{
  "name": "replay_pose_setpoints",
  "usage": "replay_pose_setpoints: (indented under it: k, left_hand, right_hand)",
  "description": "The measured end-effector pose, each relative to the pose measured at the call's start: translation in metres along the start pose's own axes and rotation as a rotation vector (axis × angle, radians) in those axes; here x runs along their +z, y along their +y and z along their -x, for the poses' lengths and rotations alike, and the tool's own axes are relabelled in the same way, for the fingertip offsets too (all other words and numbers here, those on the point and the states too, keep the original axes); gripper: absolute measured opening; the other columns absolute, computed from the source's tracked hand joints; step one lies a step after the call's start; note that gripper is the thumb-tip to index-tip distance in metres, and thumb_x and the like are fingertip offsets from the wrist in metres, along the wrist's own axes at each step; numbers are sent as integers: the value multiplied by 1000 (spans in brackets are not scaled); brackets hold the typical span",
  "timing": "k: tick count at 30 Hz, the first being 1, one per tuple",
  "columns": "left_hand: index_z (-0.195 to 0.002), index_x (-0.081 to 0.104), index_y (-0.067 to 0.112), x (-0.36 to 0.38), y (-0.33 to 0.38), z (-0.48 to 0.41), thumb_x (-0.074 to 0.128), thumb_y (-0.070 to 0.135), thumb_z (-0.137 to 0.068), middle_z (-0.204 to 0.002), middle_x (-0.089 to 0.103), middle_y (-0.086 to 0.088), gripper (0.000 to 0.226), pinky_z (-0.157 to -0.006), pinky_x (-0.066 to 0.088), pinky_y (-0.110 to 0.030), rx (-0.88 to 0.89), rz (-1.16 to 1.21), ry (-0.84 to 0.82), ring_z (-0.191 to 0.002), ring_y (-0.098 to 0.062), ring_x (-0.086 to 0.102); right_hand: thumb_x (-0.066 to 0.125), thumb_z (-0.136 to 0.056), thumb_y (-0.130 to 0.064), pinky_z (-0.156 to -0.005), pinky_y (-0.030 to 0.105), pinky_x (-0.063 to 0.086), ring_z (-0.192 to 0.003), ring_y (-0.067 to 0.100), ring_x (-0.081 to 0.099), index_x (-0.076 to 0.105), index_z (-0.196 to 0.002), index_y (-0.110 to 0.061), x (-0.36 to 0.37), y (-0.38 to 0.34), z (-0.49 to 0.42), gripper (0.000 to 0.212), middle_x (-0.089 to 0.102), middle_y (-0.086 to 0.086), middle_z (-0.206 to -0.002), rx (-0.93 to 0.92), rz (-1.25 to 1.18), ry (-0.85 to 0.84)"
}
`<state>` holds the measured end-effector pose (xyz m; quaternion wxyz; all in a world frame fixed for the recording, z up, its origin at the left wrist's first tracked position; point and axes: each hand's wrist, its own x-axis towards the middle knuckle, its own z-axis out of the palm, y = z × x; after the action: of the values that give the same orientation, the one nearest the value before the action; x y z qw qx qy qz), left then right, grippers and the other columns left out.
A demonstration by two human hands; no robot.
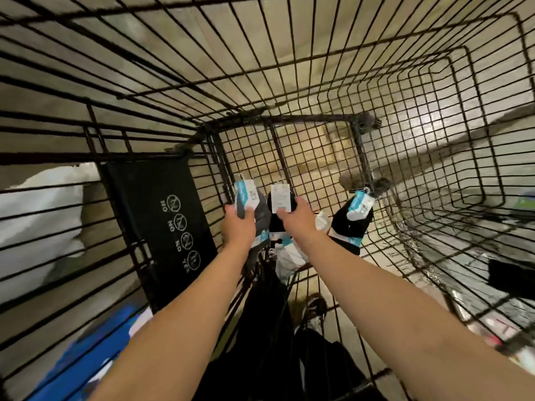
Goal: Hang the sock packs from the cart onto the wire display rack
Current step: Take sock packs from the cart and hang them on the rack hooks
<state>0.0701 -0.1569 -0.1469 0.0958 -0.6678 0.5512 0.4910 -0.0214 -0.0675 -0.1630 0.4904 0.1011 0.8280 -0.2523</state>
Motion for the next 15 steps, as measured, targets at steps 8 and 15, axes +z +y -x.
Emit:
replay_pose_setpoints:
  k: [8, 15]
  left_hand:
    - [-127, 55, 17, 14, -7, -3, 53, 35, -101, -117, 62, 0, 32, -76, 44, -29, 23, -101, -34, -97, -18, 60]
    - [-121, 51, 21, 1, 30, 32, 49, 34, -102, -113, 62, 1, 23, -70, 46, -32, 68, -77, 103, -88, -17, 58]
  right_hand:
    - [62, -95, -20, -111, 53, 33, -116, 29, 61, 49, -139, -24, 2, 3, -9, 46, 68, 6, -120, 6, 160, 41]
    - [51, -100, -16, -92, 35, 43, -102, 19, 55, 62, -118, -14, -53, -23, 44, 21, 58, -2, -107, -309, -14, 325]
